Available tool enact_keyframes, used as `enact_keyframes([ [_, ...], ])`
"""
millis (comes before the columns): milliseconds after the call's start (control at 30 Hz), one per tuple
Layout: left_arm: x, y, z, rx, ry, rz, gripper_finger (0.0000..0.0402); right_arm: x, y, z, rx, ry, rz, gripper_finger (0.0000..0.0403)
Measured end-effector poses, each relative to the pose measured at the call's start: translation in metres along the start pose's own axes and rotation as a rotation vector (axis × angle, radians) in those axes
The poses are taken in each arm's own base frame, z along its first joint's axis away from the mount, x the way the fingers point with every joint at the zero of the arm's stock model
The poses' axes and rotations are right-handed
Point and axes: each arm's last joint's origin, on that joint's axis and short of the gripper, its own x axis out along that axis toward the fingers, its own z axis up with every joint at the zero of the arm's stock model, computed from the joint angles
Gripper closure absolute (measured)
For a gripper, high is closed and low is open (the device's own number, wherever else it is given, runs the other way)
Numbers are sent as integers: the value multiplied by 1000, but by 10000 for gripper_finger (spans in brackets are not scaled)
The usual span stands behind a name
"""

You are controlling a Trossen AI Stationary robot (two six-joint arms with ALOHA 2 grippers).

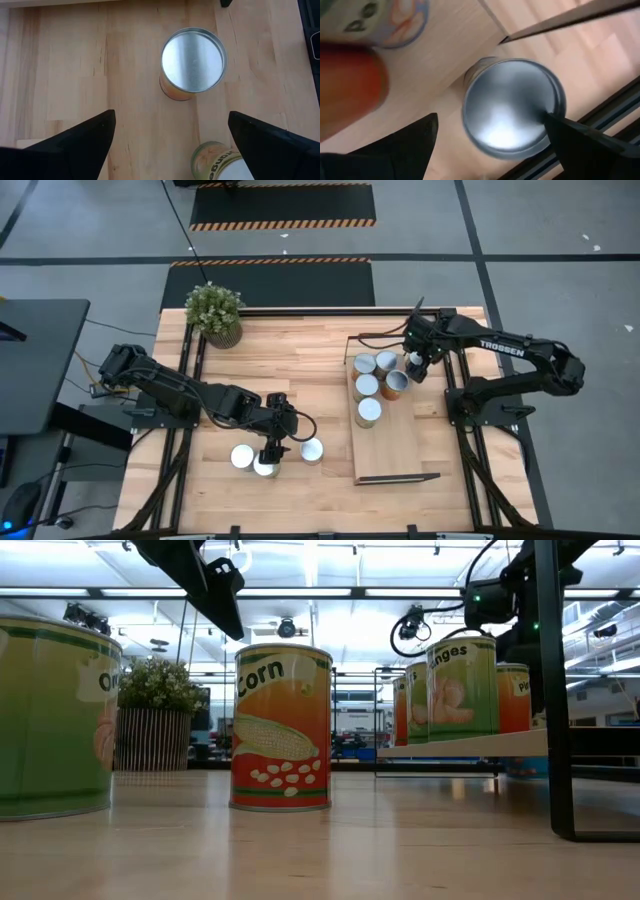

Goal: Pick and place cans onto a shelf
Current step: Put the canned cherries on the shelf

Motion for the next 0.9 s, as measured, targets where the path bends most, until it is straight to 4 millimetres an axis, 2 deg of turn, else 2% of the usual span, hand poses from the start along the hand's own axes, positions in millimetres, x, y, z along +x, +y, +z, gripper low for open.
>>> enact_keyframes([
  [600, 0, 0, 0, 0, 0, 0, 8, -7, 23, -18, 17, 162, 47, 29],
  [900, 0, 0, 0, 0, 0, 0, 8, -34, 20, -5, -23, 27, -46, 29],
])
